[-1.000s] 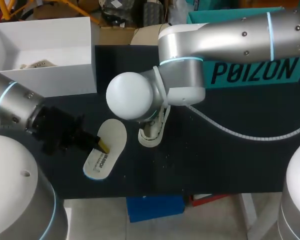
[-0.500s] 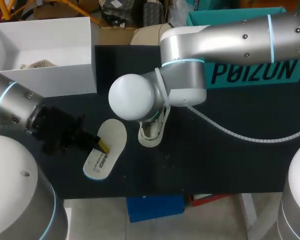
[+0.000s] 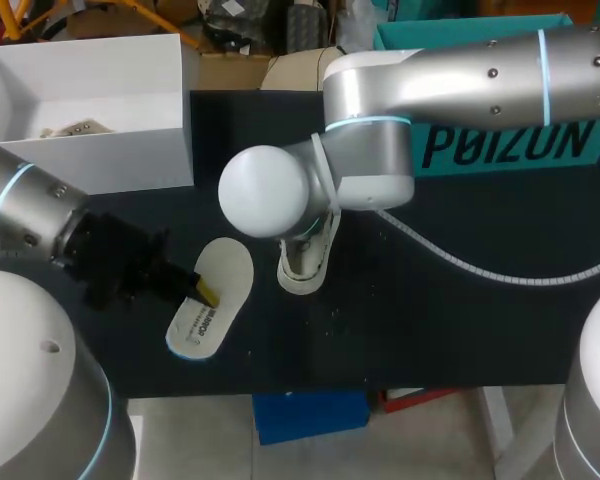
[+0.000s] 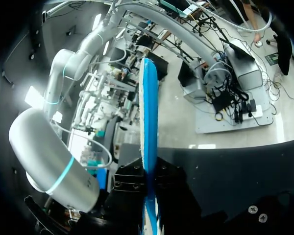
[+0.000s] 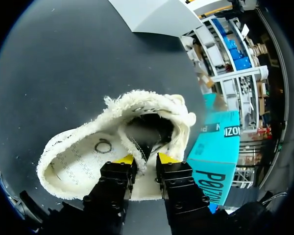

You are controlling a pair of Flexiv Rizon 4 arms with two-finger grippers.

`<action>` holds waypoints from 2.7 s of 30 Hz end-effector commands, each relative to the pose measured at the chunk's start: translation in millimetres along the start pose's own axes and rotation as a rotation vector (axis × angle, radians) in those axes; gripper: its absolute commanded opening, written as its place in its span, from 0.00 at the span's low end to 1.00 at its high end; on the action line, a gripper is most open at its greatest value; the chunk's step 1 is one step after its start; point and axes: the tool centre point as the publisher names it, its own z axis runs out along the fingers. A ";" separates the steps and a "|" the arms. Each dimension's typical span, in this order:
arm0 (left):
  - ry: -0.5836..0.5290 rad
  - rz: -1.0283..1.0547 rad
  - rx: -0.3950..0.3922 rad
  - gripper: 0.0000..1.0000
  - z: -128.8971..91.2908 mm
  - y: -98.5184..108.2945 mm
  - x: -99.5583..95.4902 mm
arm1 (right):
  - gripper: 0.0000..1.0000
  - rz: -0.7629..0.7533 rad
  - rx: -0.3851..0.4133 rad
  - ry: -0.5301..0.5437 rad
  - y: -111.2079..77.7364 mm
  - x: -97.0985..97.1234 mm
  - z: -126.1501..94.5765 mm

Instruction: Take the shoe out of the shoebox, open the shoe tongue, remove and reinsert the insole, then place the shoe into the shoebox

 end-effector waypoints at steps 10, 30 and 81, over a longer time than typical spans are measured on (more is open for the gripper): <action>0.004 0.000 -0.002 0.00 -0.1 -0.8 -0.4 | 0.00 -0.043 0.023 0.003 5.4 -3.2 -5.9; 0.004 0.000 -0.002 0.00 -0.1 -0.8 -0.4 | 0.00 -0.208 0.072 -0.002 35.8 -44.5 -6.0; 0.004 0.000 -0.002 0.00 -0.1 -0.8 -0.4 | 0.00 -0.215 -0.091 0.138 62.2 -53.3 55.0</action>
